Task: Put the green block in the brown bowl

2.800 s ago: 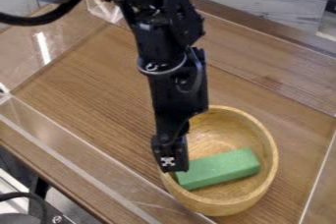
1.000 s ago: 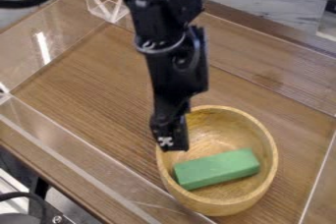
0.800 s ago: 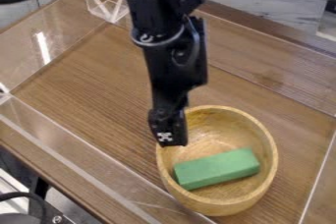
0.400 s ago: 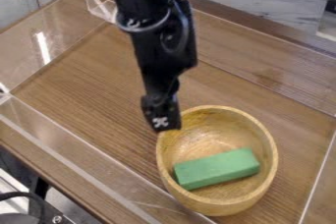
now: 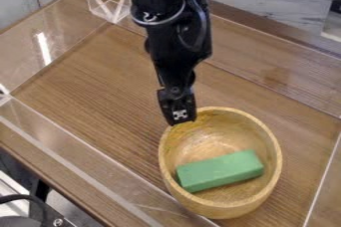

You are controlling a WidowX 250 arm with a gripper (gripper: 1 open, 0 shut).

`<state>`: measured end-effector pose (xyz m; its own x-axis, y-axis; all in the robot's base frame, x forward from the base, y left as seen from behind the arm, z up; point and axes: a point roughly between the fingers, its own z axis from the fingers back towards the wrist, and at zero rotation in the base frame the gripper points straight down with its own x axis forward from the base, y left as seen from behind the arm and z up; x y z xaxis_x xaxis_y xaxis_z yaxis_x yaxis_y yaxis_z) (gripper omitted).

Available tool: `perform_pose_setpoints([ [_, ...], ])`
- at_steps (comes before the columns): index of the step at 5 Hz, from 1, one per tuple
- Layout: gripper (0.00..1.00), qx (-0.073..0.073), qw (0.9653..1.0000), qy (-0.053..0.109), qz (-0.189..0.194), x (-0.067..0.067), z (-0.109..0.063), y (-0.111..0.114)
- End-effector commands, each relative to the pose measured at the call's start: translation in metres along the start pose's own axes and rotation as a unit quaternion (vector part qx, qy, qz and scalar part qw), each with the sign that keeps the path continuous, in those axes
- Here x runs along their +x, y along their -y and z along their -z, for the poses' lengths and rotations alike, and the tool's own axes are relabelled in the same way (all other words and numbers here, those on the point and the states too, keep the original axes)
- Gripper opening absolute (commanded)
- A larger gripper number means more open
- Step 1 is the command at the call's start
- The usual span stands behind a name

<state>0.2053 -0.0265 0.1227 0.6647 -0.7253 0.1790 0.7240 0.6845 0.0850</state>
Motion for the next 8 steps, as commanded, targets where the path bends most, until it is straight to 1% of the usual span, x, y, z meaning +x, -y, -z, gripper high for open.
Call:
perform_pose_setpoints([
  [1,1.00,0.023,0.9992,0.017,-0.028,0.002,-0.009,-0.004],
  [3,1.00,0.031,0.9983,0.027,-0.042,0.017,0.001,0.005],
  [4,1.00,0.040,0.9971,0.027,-0.059,0.017,0.005,-0.002],
  [5,1.00,0.043,0.9959,0.028,-0.074,0.018,0.014,-0.007],
  [7,1.00,0.047,0.9949,0.031,-0.084,0.024,0.034,-0.015],
  [8,1.00,0.045,0.9954,0.035,-0.077,0.020,0.042,-0.026],
])
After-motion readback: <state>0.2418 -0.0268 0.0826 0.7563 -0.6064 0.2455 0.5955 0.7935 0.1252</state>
